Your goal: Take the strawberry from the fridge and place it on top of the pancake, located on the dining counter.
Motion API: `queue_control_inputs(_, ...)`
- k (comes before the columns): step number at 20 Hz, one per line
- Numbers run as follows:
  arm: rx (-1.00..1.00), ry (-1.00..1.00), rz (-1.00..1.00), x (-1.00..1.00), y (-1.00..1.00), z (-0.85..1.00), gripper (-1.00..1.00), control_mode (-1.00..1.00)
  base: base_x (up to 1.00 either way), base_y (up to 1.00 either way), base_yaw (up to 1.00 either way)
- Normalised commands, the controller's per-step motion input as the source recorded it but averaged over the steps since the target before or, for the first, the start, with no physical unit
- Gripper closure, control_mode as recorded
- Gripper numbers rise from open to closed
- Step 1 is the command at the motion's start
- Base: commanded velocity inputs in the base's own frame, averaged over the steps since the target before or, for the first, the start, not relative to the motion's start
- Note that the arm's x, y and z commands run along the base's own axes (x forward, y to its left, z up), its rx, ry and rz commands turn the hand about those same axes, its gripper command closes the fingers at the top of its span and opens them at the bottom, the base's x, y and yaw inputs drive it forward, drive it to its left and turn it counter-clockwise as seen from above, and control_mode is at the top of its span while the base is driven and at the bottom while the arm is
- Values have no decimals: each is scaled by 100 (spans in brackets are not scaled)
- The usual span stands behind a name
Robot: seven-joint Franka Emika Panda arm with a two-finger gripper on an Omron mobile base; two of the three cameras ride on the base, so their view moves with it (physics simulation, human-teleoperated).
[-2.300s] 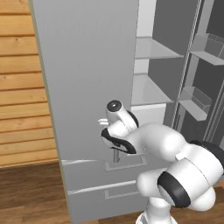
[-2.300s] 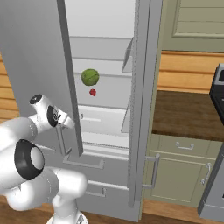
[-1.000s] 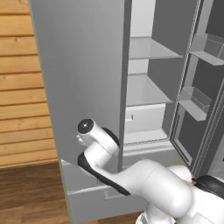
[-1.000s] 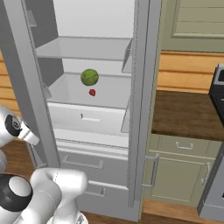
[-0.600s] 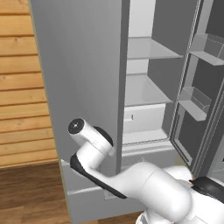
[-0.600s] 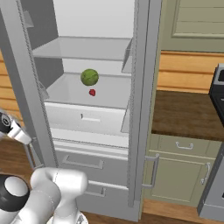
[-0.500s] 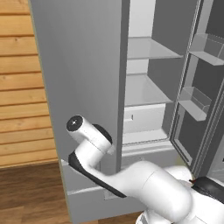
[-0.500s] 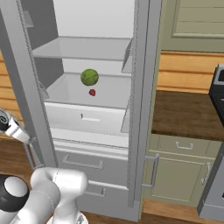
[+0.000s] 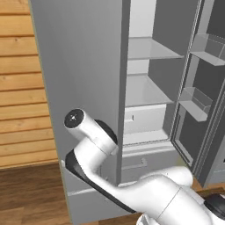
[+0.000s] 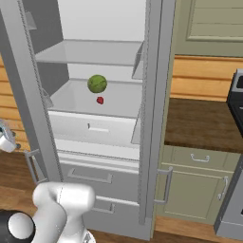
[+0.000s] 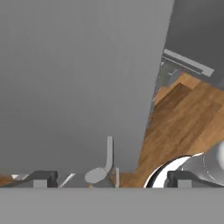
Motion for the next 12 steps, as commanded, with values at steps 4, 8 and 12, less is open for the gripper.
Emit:
queue_control_inputs(4, 34, -23, 4, -56, -58, 82, -100, -100, 0, 0, 0)
queue_control_inputs(8, 49, 0, 7, -6, -93, 92, -100, -100, 0, 0, 0)
queue_control_inputs(12, 52, 1, 10, -1, -92, 82, -100, -100, 0, 0, 0)
